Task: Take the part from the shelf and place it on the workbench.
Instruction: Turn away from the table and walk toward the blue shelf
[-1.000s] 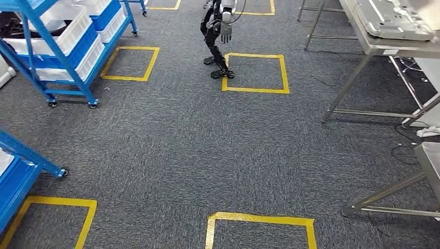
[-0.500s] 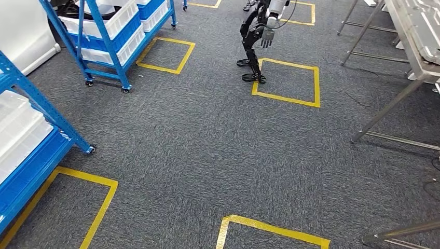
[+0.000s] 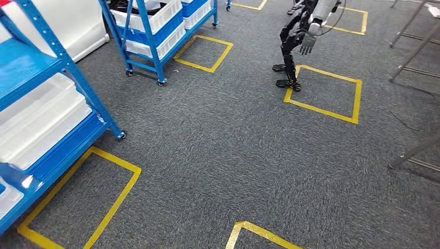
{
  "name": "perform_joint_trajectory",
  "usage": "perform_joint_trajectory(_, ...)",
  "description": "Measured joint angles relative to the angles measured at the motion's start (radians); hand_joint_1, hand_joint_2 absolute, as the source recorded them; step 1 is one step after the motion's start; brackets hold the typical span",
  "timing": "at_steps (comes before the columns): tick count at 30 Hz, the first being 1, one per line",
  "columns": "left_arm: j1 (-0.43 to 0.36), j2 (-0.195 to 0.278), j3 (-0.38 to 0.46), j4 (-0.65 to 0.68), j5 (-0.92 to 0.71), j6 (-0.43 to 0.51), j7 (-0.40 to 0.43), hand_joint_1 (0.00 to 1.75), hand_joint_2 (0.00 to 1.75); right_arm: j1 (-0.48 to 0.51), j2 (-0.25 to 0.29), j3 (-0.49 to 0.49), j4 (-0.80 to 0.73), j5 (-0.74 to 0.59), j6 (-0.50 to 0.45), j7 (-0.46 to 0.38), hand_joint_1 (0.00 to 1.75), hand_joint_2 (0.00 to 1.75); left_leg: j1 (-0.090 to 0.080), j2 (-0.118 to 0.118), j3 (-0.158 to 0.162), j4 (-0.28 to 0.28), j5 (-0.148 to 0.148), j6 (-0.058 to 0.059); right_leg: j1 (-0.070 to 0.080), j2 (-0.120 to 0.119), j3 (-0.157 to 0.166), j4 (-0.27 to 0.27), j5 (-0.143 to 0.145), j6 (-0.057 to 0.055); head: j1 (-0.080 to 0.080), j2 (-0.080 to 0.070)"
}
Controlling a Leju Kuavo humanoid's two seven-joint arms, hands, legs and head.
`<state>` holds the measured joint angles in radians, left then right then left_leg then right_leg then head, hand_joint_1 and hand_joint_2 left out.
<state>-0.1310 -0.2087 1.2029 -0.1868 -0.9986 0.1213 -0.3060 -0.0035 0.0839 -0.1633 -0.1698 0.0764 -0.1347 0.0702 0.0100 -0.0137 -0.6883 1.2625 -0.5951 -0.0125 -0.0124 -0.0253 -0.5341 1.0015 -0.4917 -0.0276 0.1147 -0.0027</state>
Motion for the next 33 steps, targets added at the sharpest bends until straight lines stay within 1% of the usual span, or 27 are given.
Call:
perform_joint_trajectory(1, 0.002, 0.0, 0.0, 0.0, 0.0, 0.0, 0.0, 0.0, 0.0, 0.0, 0.0, 0.0, 0.0, 0.0, 0.0, 0.0, 0.0, 0.0, 0.002, 0.003, -0.013, 0.029, -0.004, -0.003, 0.001, -0.014, 0.0, 0.0, -0.001, 0.0, 0.0, 0.0)
perform_joint_trajectory(2, 0.003, 0.0, 0.0, 0.0, 0.0, 0.0, 0.0, 0.0, 0.0, 0.0, 0.0, 0.0, 0.0, 0.0, 0.0, 0.0, 0.0, 0.0, 0.003, 0.007, -0.004, 0.014, 0.015, -0.006, 0.0, -0.027, 0.001, 0.001, -0.003, 0.001, 0.0, 0.0)
perform_joint_trajectory(4, 0.005, 0.001, 0.0, 0.0, 0.0, 0.0, 0.0, 0.0, 0.0, -0.002, 0.002, 0.0, 0.0, 0.0, 0.0, 0.0, 0.0, 0.0, 0.004, 0.032, 0.066, -0.113, 0.081, -0.005, 0.0, -0.049, 0.006, 0.003, -0.008, 0.007, 0.0, 0.0)
perform_joint_trajectory(6, 0.001, 0.002, 0.0, 0.0, 0.001, 0.0, 0.0, 0.0, 0.0, -0.003, 0.004, 0.0, 0.0, 0.0, 0.0, 0.0, 0.0, 0.0, -0.001, 0.06, 0.126, -0.225, 0.12, 0.003, 0.004, -0.068, 0.011, 0.008, -0.016, 0.018, 0.0, 0.0)
perform_joint_trajectory(7, 0.0, 0.002, 0.0, 0.0, 0.003, 0.0, 0.0, 0.0, 0.0, -0.004, 0.004, 0.0, 0.0, -0.001, 0.0, -0.002, 0.0, 0.0, -0.003, 0.066, 0.136, -0.247, 0.123, 0.01, 0.006, -0.076, 0.012, 0.01, -0.019, 0.023, 0.0, 0.0)
perform_joint_trajectory(9, -0.001, 0.002, 0.0, 0.0, 0.01, 0.001, 0.0, 0.0, 0.0, -0.01, 0.006, 0.0, -0.001, -0.003, 0.0, -0.004, 0.0, 0.0, -0.007, 0.049, 0.133, -0.251, 0.124, 0.023, 0.006, -0.09, 0.016, 0.01, -0.02, 0.034, 0.001, 0.0)
perform_joint_trajectory(10, 0.0, 0.001, 0.0, 0.0, 0.012, 0.001, 0.001, 0.0, 0.0, -0.014, 0.007, 0.0, -0.001, -0.003, 0.0, -0.004, 0.0, 0.0, -0.006, 0.04, 0.133, -0.254, 0.127, 0.029, 0.003, -0.084, 0.017, 0.014, -0.025, 0.04, 0.001, 0.0)
perform_joint_trajectory(12, -0.001, 0.001, 0.0, 0.001, 0.008, 0.004, 0.007, 0.0, 0.0, -0.016, 0.008, 0.0, -0.002, -0.001, -0.001, -0.002, 0.0, 0.0, -0.003, 0.022, 0.136, -0.261, 0.132, 0.04, -0.002, -0.042, -0.002, 0.06, -0.059, 0.051, 0.001, 0.0)
perform_joint_trajectory(13, -0.003, 0.001, 0.0, 0.001, 0.006, 0.006, 0.01, 0.0, 0.0, -0.014, 0.008, 0.0, -0.002, 0.0, -0.001, -0.001, 0.0, 0.0, -0.002, 0.014, 0.136, -0.262, 0.134, 0.044, -0.003, -0.014, -0.028, 0.113, -0.089, 0.053, 0.001, 0.0)
perform_joint_trajectory(14, -0.005, 0.001, -0.001, 0.002, 0.005, 0.007, 0.012, 0.0, 0.0, -0.013, 0.009, 0.0, -0.002, 0.001, -0.002, -0.001, 0.0, 0.0, -0.002, 0.005, 0.135, -0.262, 0.135, 0.047, -0.003, 0.004, -0.061, 0.176, -0.12, 0.054, 0.001, 0.0)
perform_joint_trajectory(15, -0.007, 0.001, -0.002, 0.002, 0.004, 0.009, 0.013, 0.0, 0.0, -0.012, 0.01, 0.0, -0.002, 0.001, -0.002, -0.001, 0.0, 0.0, -0.003, -0.005, 0.134, -0.261, 0.136, 0.049, -0.003, 0.012, -0.094, 0.238, -0.142, 0.054, 0.001, 0.0)
perform_joint_trajectory(16, -0.008, 0.001, -0.002, 0.003, 0.004, 0.011, 0.014, 0.0, 0.0, -0.011, 0.01, 0.0, -0.002, 0.0, -0.002, -0.001, 0.0, 0.0, -0.005, -0.017, 0.134, -0.261, 0.136, 0.05, -0.003, 0.017, -0.117, 0.278, -0.148, 0.052, 0.001, 0.0)
perform_joint_trajectory(17, -0.009, 0.001, -0.002, 0.003, 0.006, 0.011, 0.014, 0.0, 0.0, -0.011, 0.011, 0.0, -0.002, -0.001, -0.001, -0.002, 0.0, 0.0, -0.006, -0.03, 0.134, -0.26, 0.136, 0.05, -0.002, 0.02, -0.122, 0.28, -0.131, 0.05, 0.001, 0.0)
perform_joint_trajectory(18, -0.01, 0.001, -0.002, 0.003, 0.01, 0.012, 0.013, 0.0, 0.0, -0.011, 0.012, 0.0, -0.002, -0.002, -0.001, -0.004, 0.0, 0.0, -0.006, -0.045, 0.135, -0.258, 0.136, 0.05, -0.002, 0.027, -0.11, 0.245, -0.098, 0.046, 0.001, 0.0)
perform_joint_trajectory(19, -0.012, 0.0, -0.002, 0.004, 0.013, 0.012, 0.012, 0.0, 0.0, -0.01, 0.012, 0.0, -0.002, -0.003, -0.001, -0.005, 0.0, 0.0, -0.006, -0.058, 0.136, -0.257, 0.136, 0.049, -0.002, 0.044, -0.084, 0.182, -0.057, 0.041, 0.001, 0.0)
perform_joint_trajectory(20, -0.014, -0.002, -0.002, 0.004, 0.016, 0.012, 0.011, 0.0, 0.0, -0.009, 0.013, 0.0, -0.002, -0.004, 0.0, -0.006, 0.0, 0.0, -0.007, -0.071, 0.135, -0.255, 0.135, 0.048, -0.002, 0.073, -0.057, 0.117, -0.026, 0.035, 0.001, 0.0)
perform_joint_trajectory(21, -0.018, -0.004, -0.002, 0.005, 0.018, 0.012, 0.012, 0.0, 0.0, -0.009, 0.013, 0.0, -0.002, -0.004, -0.001, -0.006, 0.0, 0.0, -0.007, -0.083, 0.132, -0.254, 0.135, 0.044, -0.002, 0.097, -0.037, 0.065, -0.006, 0.031, 0.001, 0.0)
perform_joint_trajectory(22, -0.021, -0.006, -0.002, 0.005, 0.017, 0.014, 0.015, 0.0, 0.0, -0.009, 0.014, 0.0, -0.002, -0.004, -0.001, -0.005, 0.0, 0.0, -0.005, -0.094, 0.128, -0.252, 0.136, 0.04, -0.001, 0.114, -0.026, 0.035, 0.001, 0.027, 0.001, 0.0)
perform_joint_trajectory(23, -0.023, -0.008, -0.002, 0.005, 0.015, 0.015, 0.019, 0.0, 0.0, -0.011, 0.015, 0.0, -0.002, -0.002, -0.002, -0.004, 0.0, 0.0, -0.004, -0.104, 0.124, -0.252, 0.137, 0.033, 0.001, 0.118, -0.023, 0.026, -0.001, 0.024, 0.001, 0.0)
perform_joint_trajectory(25, -0.024, -0.008, -0.002, 0.005, 0.013, 0.017, 0.024, 0.0, 0.0, -0.015, 0.017, 0.0, -0.002, 0.0, -0.001, -0.004, 0.0, 0.0, 0.0, -0.12, 0.119, -0.253, 0.138, 0.02, 0.001, 0.092, -0.017, 0.016, 0.004, 0.017, 0.001, 0.0)
perform_joint_trajectory(26, -0.023, -0.008, -0.002, 0.005, 0.014, 0.015, 0.023, 0.0, 0.0, -0.015, 0.018, 0.0, -0.002, -0.001, 0.001, -0.005, 0.0, 0.0, -0.001, -0.108, 0.113, -0.242, 0.13, 0.015, -0.001, 0.078, -0.012, 0.009, 0.007, 0.012, 0.0, 0.0)
perform_joint_trajectory(27, -0.024, -0.007, -0.002, 0.005, 0.017, 0.014, 0.02, 0.0, 0.0, -0.014, 0.019, 0.0, -0.002, -0.002, 0.003, -0.008, 0.0, 0.0, -0.003, -0.085, 0.099, -0.213, 0.11, 0.012, -0.003, 0.062, -0.008, 0.002, 0.009, 0.006, 0.0, 0.0)
perform_joint_trajectory(29, -0.027, -0.008, -0.002, 0.005, 0.019, 0.014, 0.021, 0.0, 0.0, -0.009, 0.02, 0.0, -0.001, -0.002, 0.002, -0.01, 0.0, 0.0, -0.003, -0.025, 0.041, -0.096, 0.046, 0.006, -0.002, 0.029, -0.005, -0.002, 0.01, -0.002, -0.002, 0.0)
perform_joint_trajectory(30, -0.03, -0.008, -0.002, 0.006, 0.018, 0.015, 0.024, 0.0, 0.0, -0.007, 0.02, 0.0, -0.001, -0.001, 0.0, -0.009, 0.0, 0.0, 0.0, -0.009, 0.009, -0.031, 0.018, 0.002, 0.0, 0.012, -0.005, -0.002, 0.009, -0.004, -0.002, 0.0)
perform_joint_trajectory(31, -0.031, -0.008, -0.002, 0.006, 0.016, 0.016, 0.027, 0.0, 0.0, -0.006, 0.021, 0.0, -0.001, 0.0, -0.001, -0.007, 0.0, 0.0, 0.001, 0.0, -0.012, 0.013, 0.006, -0.002, 0.001, -0.004, -0.005, -0.001, 0.007, -0.004, -0.002, 0.0)
perform_joint_trajectory(32, -0.029, -0.008, -0.002, 0.006, 0.014, 0.017, 0.029, 0.0, 0.0, -0.006, 0.021, 0.0, -0.001, 0.001, 0.0, -0.005, 0.0, 0.0, 0.003, 0.005, -0.014, 0.019, 0.015, -0.004, 0.001, -0.019, -0.004, 0.0, 0.005, -0.004, -0.002, 0.0)
perform_joint_trajectory(33, -0.026, -0.008, -0.002, 0.006, 0.014, 0.016, 0.028, 0.0, 0.0, -0.007, 0.021, 0.0, -0.001, 0.001, 0.003, -0.004, 0.0, 0.0, 0.003, 0.011, 0.005, -0.014, 0.039, -0.005, 0.001, -0.031, -0.003, 0.001, 0.003, -0.003, -0.002, 0.0)
